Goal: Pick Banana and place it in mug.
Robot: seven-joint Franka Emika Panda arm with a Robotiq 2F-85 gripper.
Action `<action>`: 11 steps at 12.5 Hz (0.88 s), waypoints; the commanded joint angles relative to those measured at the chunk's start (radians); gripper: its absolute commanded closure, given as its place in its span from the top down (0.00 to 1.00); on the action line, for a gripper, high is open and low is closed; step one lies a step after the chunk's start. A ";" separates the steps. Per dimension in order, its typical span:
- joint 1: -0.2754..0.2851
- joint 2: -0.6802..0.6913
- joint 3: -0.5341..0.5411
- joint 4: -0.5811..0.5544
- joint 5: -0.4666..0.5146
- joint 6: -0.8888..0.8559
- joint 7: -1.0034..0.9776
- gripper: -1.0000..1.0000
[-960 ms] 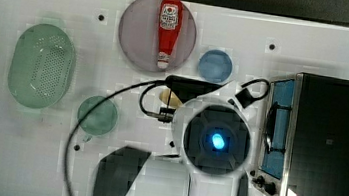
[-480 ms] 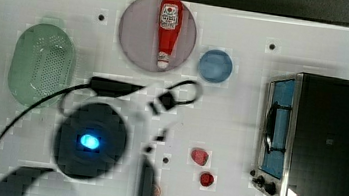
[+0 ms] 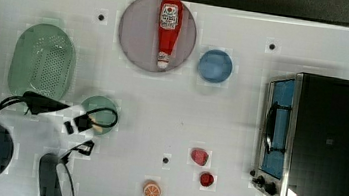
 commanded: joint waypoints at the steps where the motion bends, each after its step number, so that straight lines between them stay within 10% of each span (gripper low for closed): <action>1: -0.016 0.060 0.008 -0.055 0.031 0.104 0.210 0.27; 8: -0.019 0.280 -0.011 -0.044 -0.048 0.319 0.282 0.30; 11: -0.019 0.301 -0.016 -0.053 -0.074 0.347 0.323 0.61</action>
